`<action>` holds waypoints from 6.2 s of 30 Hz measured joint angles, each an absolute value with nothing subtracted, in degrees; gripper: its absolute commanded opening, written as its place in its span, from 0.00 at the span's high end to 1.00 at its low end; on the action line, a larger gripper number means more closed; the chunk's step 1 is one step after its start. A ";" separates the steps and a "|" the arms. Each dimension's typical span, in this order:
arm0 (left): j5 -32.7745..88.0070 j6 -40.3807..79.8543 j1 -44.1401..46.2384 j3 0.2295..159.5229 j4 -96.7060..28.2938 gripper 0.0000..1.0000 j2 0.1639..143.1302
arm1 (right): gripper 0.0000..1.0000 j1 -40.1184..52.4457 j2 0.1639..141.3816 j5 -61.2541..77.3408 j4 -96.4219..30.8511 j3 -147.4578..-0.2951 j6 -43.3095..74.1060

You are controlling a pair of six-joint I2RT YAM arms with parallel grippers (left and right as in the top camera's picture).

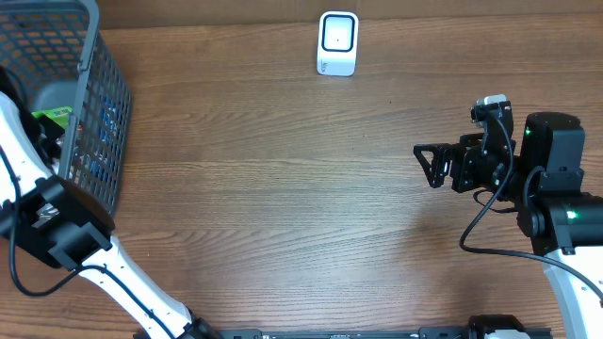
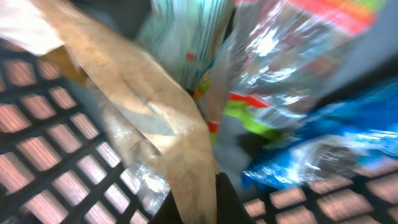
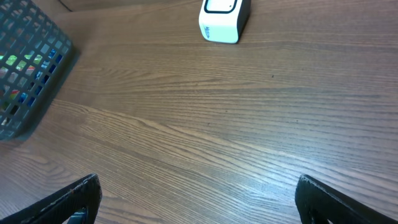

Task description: Scan the item barcode

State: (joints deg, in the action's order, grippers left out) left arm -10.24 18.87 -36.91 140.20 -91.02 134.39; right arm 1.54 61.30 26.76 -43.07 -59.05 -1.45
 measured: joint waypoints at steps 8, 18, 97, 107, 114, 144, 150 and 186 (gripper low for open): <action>-8.21 18.17 -36.49 164.75 -96.44 0.96 131.39 | 0.00 1.54 61.30 26.74 -42.96 -59.05 -1.43; 4.03 13.28 -31.46 169.80 -96.68 0.96 118.04 | 0.00 1.56 61.30 26.74 -41.80 -59.05 -1.45; -2.44 11.81 -42.37 158.43 -90.13 0.08 140.90 | 0.00 1.54 61.30 26.74 -46.04 -59.05 -0.03; -1.89 11.53 -40.03 157.97 -85.01 0.11 149.58 | 0.00 1.54 61.32 26.74 -47.13 -59.05 0.89; -1.93 10.07 -35.73 157.95 -80.60 0.15 151.30 | 0.00 1.54 61.30 26.72 -47.16 -59.05 1.56; -8.38 10.50 -32.32 160.38 -87.13 0.96 154.80 | 0.00 1.54 61.34 26.79 -48.21 -59.05 3.01; -8.14 10.83 -32.21 175.02 -95.68 0.96 156.68 | 0.00 1.56 61.36 26.81 -48.27 -59.05 2.98; -2.09 5.30 -31.38 174.45 -92.27 0.13 159.22 | 0.00 1.56 61.36 28.12 -48.64 -59.05 2.98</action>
State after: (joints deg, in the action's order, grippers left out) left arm -2.09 5.30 -31.38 174.45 -92.27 159.22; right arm 1.56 61.36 28.12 -48.64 -59.05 2.98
